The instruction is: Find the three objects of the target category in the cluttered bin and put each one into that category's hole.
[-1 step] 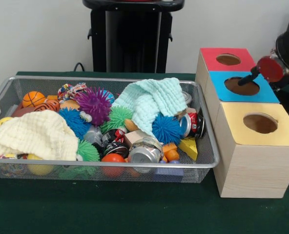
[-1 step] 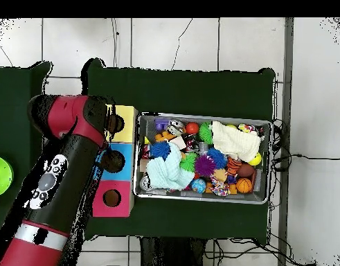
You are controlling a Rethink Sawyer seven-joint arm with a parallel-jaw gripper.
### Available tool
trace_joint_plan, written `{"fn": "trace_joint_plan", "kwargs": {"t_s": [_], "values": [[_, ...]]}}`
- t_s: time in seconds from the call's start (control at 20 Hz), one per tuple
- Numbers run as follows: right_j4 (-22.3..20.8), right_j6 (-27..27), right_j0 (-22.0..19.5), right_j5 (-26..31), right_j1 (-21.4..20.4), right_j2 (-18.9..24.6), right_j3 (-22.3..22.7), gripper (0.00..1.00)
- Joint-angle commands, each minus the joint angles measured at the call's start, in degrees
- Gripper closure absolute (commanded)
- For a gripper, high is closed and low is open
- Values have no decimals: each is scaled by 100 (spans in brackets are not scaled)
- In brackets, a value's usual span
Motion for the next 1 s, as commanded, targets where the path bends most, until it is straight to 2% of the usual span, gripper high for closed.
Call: {"fn": "trace_joint_plan", "kwargs": {"t_s": [0.05, 0.25, 0.35, 0.4, 0.6, 0.75, 0.8, 0.9, 1.0], "values": [[-381, 55, -73, -351, -973, 239, 1321, 0], [-292, -552, -115, -1064, -1695, 429, 2173, 0], [20, -862, -182, -1749, -2127, 680, 2805, 0], [371, -1127, -275, -2271, -2479, 912, 3317, 0], [1047, -2135, -621, -3420, -3304, 1549, 4532, 0], [1185, -2643, -850, -4090, -3693, 1849, 5134, 0], [1416, -2921, -975, -4439, -3875, 2072, 5449, 0], [1723, -3313, -1213, -4834, -4138, 2433, 5869, 0], [1819, -3598, -1412, -5050, -4293, 2686, 6131, 0]]}}
